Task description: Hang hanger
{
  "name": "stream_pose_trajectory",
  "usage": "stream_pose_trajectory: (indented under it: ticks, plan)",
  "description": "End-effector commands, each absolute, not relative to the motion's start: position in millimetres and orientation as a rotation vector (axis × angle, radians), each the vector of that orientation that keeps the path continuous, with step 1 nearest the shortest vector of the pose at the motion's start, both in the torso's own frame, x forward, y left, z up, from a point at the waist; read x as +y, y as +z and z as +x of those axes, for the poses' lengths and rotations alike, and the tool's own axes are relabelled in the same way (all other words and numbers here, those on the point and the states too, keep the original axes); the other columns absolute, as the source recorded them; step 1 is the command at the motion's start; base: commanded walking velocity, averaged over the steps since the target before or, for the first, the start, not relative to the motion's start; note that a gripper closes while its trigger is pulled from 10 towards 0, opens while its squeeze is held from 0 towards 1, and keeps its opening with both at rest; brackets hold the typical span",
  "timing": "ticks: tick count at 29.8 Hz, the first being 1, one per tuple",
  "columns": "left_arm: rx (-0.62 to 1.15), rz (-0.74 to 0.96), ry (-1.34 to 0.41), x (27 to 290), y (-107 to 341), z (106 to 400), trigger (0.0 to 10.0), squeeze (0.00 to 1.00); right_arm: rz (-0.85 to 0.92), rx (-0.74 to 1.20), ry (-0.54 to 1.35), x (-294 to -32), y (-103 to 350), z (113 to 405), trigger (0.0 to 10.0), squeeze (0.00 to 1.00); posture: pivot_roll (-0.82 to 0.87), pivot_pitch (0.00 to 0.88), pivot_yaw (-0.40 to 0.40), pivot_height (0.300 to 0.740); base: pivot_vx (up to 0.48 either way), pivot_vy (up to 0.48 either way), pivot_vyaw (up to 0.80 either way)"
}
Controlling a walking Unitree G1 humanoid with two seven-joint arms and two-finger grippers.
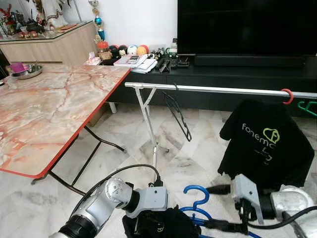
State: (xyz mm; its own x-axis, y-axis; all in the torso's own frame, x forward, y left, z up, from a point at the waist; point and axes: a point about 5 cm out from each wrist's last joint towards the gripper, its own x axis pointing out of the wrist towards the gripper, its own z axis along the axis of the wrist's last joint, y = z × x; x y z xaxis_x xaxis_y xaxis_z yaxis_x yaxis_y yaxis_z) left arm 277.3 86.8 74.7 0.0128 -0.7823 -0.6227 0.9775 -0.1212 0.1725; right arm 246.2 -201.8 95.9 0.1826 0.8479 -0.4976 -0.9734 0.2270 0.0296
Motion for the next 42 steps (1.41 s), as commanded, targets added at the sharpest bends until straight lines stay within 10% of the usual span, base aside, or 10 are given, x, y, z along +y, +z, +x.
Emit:
stream_pose_trajectory:
  ticks: [1, 14, 15, 17, 18, 42]
  plan:
    - [0.342, 0.726, -1.547, 88, 83, 282, 0.0, 0.0, -0.357, 0.464, 1.337, -200, 95, 248, 10.0, 0.0, 0.0, 0.007, 0.045, 0.74, 0.0, 0.0, 0.0]
    - [0.336, 0.738, -1.527, 85, 86, 284, 0.0, 0.0, -0.414, 0.452, 1.276, -192, 82, 263, 10.0, 0.0, 0.01, 0.039, 0.044, 0.74, 0.0, 0.0, 0.0]
    - [0.335, 0.739, -1.525, 85, 86, 284, 0.0, 0.0, -0.406, 0.456, 1.27, -189, 80, 263, 7.0, 0.0, 0.01, 0.039, 0.044, 0.74, 0.0, 0.0, 0.0]
    - [0.334, 0.74, -1.524, 85, 87, 284, 0.0, 0.0, -0.398, 0.467, 1.273, -188, 78, 263, 7.0, 0.0, 0.01, 0.041, 0.044, 0.74, 0.0, 0.0, 0.0]
    - [0.334, 0.74, -1.522, 84, 86, 284, 0.0, 0.0, -0.394, 0.48, 1.278, -187, 77, 261, 0.0, 0.0, 0.01, 0.042, 0.044, 0.74, 0.0, 0.0, 0.0]
    - [0.31, 0.738, -1.479, 80, 89, 288, 0.0, 0.0, -0.43, 0.557, 1.272, -181, 56, 255, 0.0, 0.0, 0.01, 0.062, 0.041, 0.74, 0.0, 0.0, 0.0]
